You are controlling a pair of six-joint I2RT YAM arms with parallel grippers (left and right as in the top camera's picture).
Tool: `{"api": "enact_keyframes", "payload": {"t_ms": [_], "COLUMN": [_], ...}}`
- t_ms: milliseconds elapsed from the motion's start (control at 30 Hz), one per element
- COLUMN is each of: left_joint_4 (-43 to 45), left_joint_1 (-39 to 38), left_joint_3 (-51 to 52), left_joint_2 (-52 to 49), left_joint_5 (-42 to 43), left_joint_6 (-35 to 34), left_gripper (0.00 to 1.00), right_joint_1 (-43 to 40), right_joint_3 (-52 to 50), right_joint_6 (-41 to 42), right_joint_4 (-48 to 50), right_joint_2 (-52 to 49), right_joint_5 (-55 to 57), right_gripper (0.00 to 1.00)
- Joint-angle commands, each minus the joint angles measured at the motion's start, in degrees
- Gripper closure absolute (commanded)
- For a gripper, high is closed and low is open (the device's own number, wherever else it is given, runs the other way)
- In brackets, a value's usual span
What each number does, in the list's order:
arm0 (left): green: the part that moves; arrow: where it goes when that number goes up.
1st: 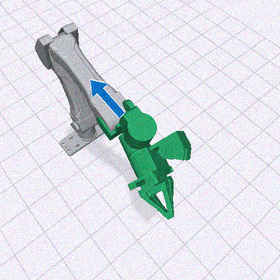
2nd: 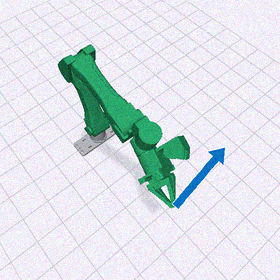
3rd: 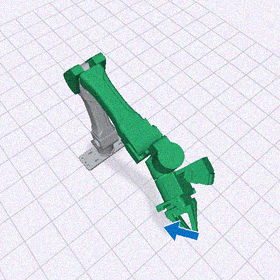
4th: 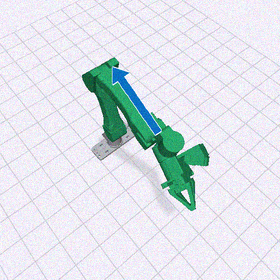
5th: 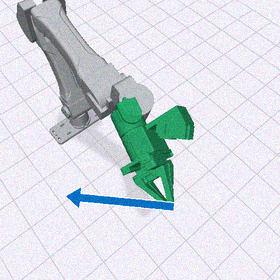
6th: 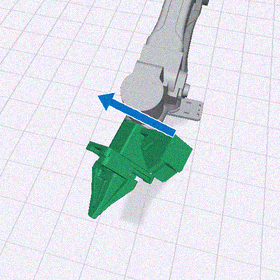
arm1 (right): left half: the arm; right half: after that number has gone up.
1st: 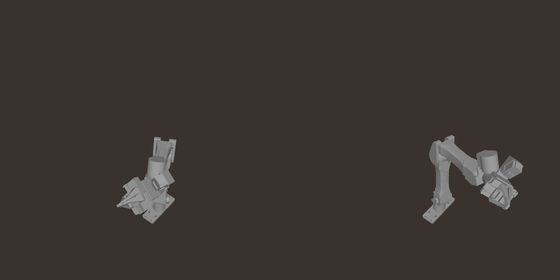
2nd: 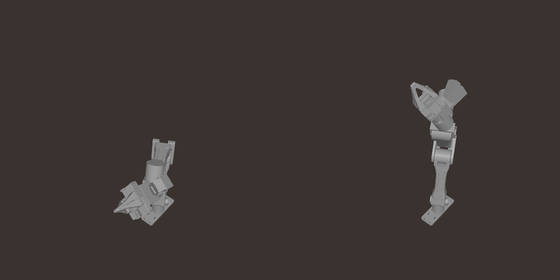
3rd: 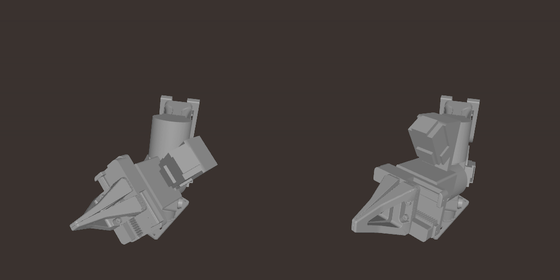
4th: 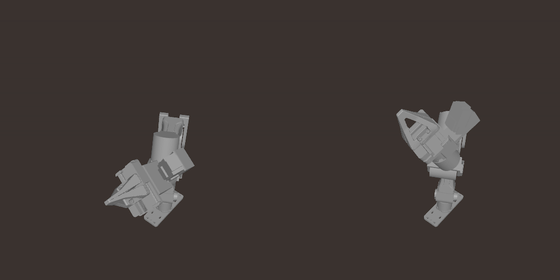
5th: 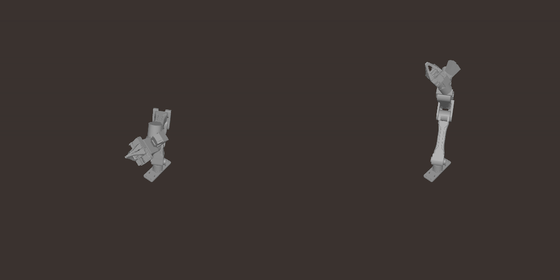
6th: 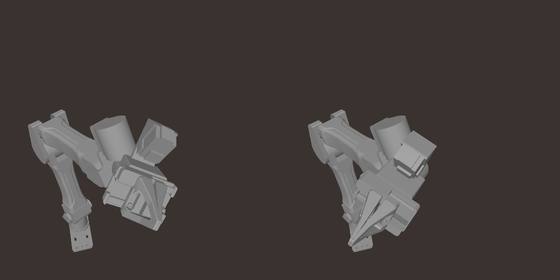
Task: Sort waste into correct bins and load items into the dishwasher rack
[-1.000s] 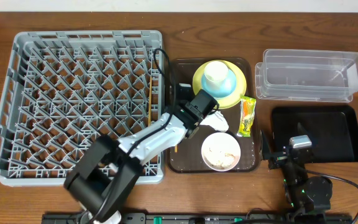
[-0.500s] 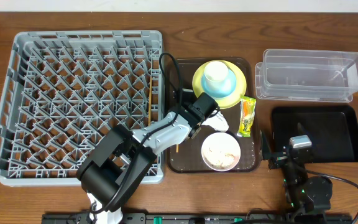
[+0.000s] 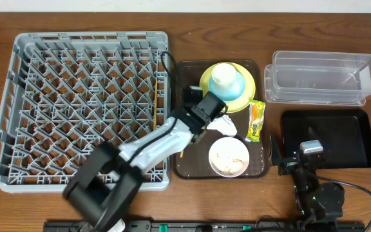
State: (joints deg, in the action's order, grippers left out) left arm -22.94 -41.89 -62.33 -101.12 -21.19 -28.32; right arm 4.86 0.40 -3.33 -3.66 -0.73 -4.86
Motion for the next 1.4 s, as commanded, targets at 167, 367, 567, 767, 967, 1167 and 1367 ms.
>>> {"api": "enact_keyframes", "payload": {"t_ms": [167, 367, 567, 767, 967, 1167, 1367], "left_joint_4": [-0.74, -2.25, -2.25, -1.38, 0.57, 1.86, 2.1], "left_joint_1": [0.76, 3.15, 5.86, 6.47, 6.47, 6.47, 6.47], "left_joint_3": [-1.33, -1.33, -1.31, -1.29, -1.29, -1.29, -1.29], "left_joint_2": [5.81, 4.2, 1.11, -3.02, -6.67, -9.7, -10.21], "left_joint_5": [7.3, 15.26, 18.21, 22.05, 22.05, 21.81, 21.88], "left_joint_6": [15.8, 19.76, 19.76, 21.22, 21.22, 21.2, 20.76], "left_gripper": [0.68, 0.59, 0.6, 0.63, 0.63, 0.65, 0.78], "right_joint_1": [-0.68, -0.68, -0.68, -0.68, -0.68, -0.68, -0.68], "right_joint_3": [-0.09, -0.09, -0.09, -0.09, -0.09, -0.09, -0.09], "right_joint_6": [0.7, 0.7, 0.7, 0.7, 0.7, 0.72, 0.7], "right_joint_4": [-0.24, -0.24, -0.24, -0.24, -0.24, -0.24, -0.24], "right_joint_2": [0.13, 0.13, 0.13, 0.13, 0.13, 0.13, 0.13], "right_joint_5": [0.35, 0.35, 0.35, 0.35, 0.35, 0.35, 0.35], "right_gripper": [0.01, 0.01, 0.01, 0.01, 0.01, 0.01, 0.01]}}
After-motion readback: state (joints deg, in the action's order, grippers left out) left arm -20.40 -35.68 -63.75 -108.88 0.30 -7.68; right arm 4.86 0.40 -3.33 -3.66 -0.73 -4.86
